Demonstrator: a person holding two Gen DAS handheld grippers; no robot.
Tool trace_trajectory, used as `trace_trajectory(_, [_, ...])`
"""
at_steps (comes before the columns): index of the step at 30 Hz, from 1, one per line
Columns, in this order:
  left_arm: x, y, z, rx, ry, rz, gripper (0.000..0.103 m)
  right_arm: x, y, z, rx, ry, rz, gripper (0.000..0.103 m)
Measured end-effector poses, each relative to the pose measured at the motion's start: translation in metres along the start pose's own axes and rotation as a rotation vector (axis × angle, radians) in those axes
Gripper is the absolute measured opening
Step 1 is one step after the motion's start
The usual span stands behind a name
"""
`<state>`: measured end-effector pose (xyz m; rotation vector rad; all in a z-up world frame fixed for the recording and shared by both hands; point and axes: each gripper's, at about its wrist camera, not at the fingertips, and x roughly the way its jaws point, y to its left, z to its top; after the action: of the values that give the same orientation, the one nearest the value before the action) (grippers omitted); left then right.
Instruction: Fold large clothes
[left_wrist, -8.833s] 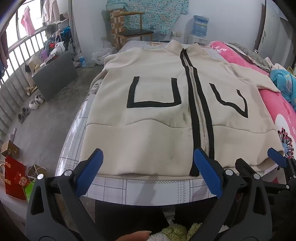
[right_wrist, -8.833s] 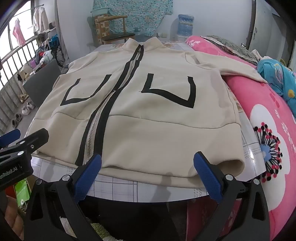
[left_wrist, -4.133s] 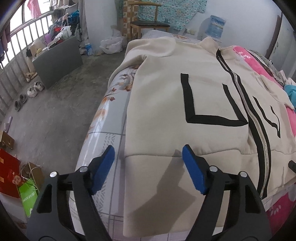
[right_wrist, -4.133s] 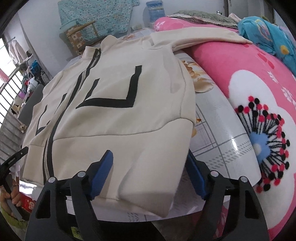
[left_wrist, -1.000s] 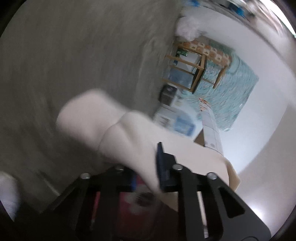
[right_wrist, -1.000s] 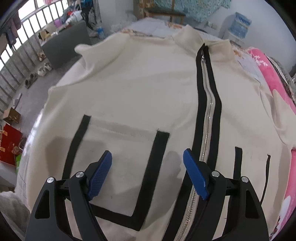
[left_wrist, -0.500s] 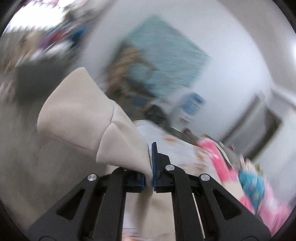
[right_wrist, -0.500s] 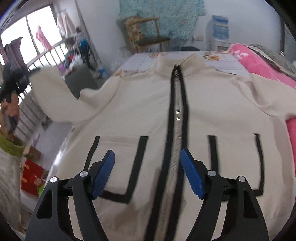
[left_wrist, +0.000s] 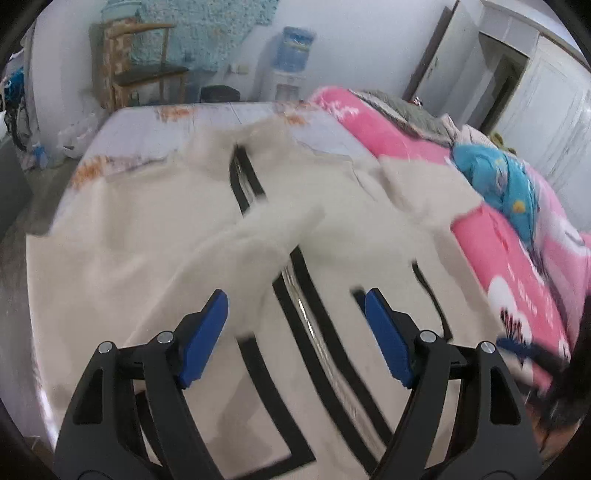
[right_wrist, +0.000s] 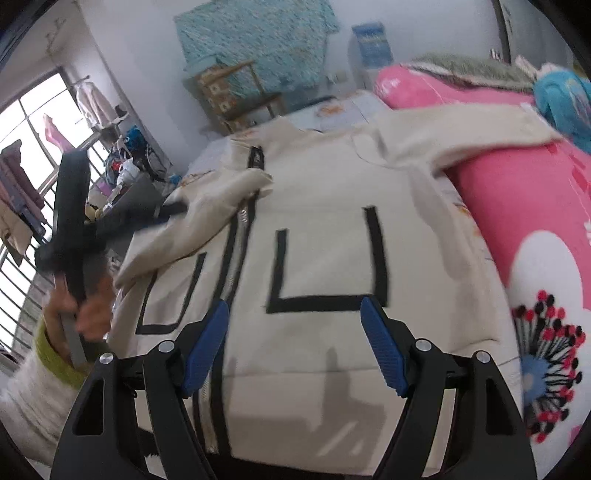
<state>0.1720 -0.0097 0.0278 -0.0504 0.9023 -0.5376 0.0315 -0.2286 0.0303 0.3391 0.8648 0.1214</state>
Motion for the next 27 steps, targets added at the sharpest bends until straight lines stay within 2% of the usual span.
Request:
trace_trajectory(4, [-0.038,0.008,-0.031,0.002,-0.076,0.011,0.082,0.006,-0.019,0.029,0.067,0.066,0.128,0.072])
trace_trajectory(5, [-0.050,0.013,-0.040,-0.001,-0.104,0.045,0.082,0.009,-0.019,0.038,0.078,0.080,0.154,0.072])
trace_trajectory(6, [-0.041,0.015,-0.045,-0.005,-0.112,0.084,0.082,0.017,-0.018,0.050,0.094,0.100,0.185,0.072])
trace_trajectory(7, [-0.042,0.021,-0.051,-0.012,-0.116,0.169,0.082,0.028,-0.015,0.062,0.111,0.125,0.216,0.072])
trace_trajectory(9, [-0.044,0.034,-0.061,-0.029,-0.112,0.293,0.082,0.051,-0.003,0.080,0.126,0.179,0.267,0.072])
trace_trajectory(11, [-0.042,0.045,-0.071,-0.060,-0.110,0.335,0.079,0.090,0.009,0.098,0.158,0.261,0.308,0.072])
trace_trajectory(13, [-0.049,0.055,-0.077,-0.088,-0.129,0.356,0.073,0.120,0.016,0.111,0.187,0.311,0.305,0.072])
trace_trajectory(17, [-0.050,0.058,-0.090,-0.079,-0.141,0.382,0.064,0.172,0.019,0.141,0.281,0.334,0.254,0.072])
trace_trajectory(20, [-0.038,0.051,-0.102,-0.030,-0.107,0.409,0.056,0.187,0.023,0.165,0.280,0.287,0.196,0.072])
trace_trajectory(22, [-0.028,0.054,-0.109,-0.034,-0.068,0.398,0.051,0.194,0.031,0.176,0.204,0.253,0.125,0.072])
trace_trajectory(24, [-0.018,0.062,-0.111,-0.070,-0.040,0.377,0.047,0.207,0.035,0.174,0.150,0.294,0.084,0.072])
trace_trajectory(27, [-0.022,0.071,-0.110,-0.115,-0.059,0.342,0.046,0.221,0.035,0.153,0.143,0.435,0.105,0.072])
